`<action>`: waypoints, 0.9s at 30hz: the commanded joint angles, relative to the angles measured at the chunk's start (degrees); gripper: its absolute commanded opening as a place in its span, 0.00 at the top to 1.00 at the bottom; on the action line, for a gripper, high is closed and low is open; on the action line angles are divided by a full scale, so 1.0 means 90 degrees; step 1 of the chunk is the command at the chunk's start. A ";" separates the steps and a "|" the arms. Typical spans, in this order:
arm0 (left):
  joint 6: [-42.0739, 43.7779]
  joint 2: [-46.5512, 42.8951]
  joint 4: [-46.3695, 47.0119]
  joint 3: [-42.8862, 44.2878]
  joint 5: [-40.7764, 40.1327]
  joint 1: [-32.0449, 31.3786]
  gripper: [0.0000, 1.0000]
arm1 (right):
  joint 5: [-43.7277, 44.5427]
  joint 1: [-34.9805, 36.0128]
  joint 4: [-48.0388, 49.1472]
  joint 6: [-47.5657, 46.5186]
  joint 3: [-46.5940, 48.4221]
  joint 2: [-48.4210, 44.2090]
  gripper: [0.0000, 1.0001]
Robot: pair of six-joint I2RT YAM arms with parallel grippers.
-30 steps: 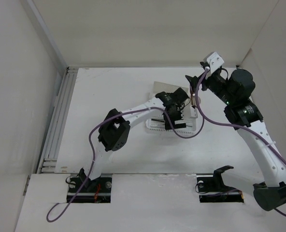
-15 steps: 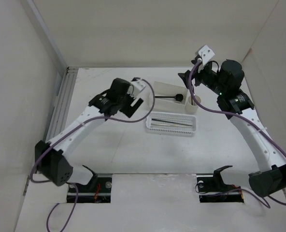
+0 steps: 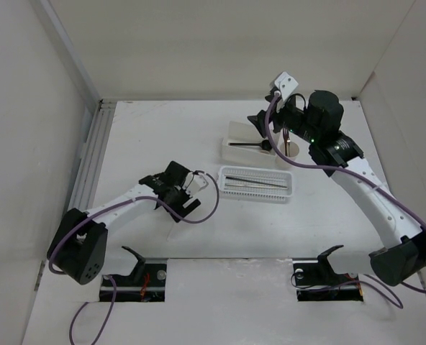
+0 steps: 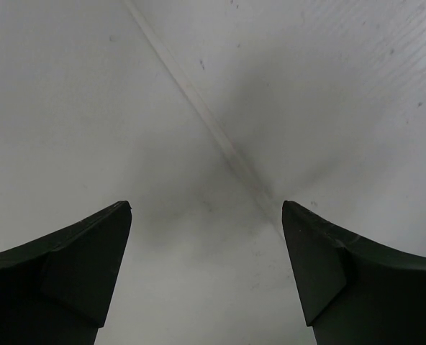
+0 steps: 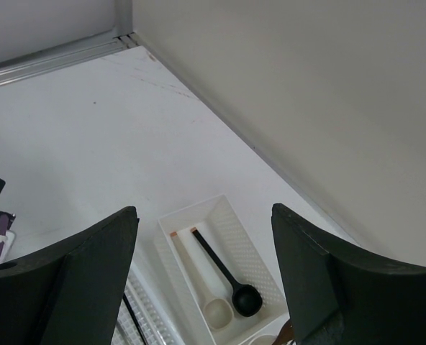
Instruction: Sort the eating utensils into containers
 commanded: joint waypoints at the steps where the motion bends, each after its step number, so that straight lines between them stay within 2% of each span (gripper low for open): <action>1: 0.0128 0.0164 0.0631 -0.0118 0.0403 -0.0013 0.16 | 0.0240 0.0119 0.0309 0.0103 0.0219 -0.0128 0.20; 6: 0.0070 0.0476 0.0750 -0.0187 0.0657 -0.0013 0.19 | 0.0600 0.0236 0.0309 0.0103 0.0081 -0.0256 0.19; 9: 0.0070 0.0633 0.0808 -0.0254 0.0746 -0.0071 0.33 | 0.0766 0.0236 0.0309 0.0103 0.0023 -0.0392 0.19; 10: 0.0070 0.0634 0.0808 -0.0342 0.0668 -0.0072 0.39 | 0.0767 0.0236 0.0309 0.0103 0.0023 -0.0392 0.19; 11: 0.0070 0.0721 0.0895 -0.0401 0.0609 -0.0072 0.54 | 0.0825 0.0236 0.0309 0.0103 0.0023 -0.0450 0.19; 14: 0.0235 0.0780 0.0964 -0.0538 0.0667 0.0113 0.78 | 0.0904 0.0236 0.0309 0.0103 0.0023 -0.0451 0.19; 15: 0.0236 0.0780 0.1042 -0.0616 0.0667 0.0191 1.00 | 0.0991 0.0236 0.0309 0.0103 0.0023 -0.0451 0.19; 22: 0.0031 0.0839 0.0984 -0.0285 0.0707 0.0474 1.00 | 0.1197 0.0236 0.0309 -0.0034 0.0023 -0.0510 0.19; 27: 0.0040 0.0897 0.0653 0.0642 0.0326 0.0709 1.00 | 0.1197 0.0236 0.0309 -0.0092 0.0081 -0.0451 0.19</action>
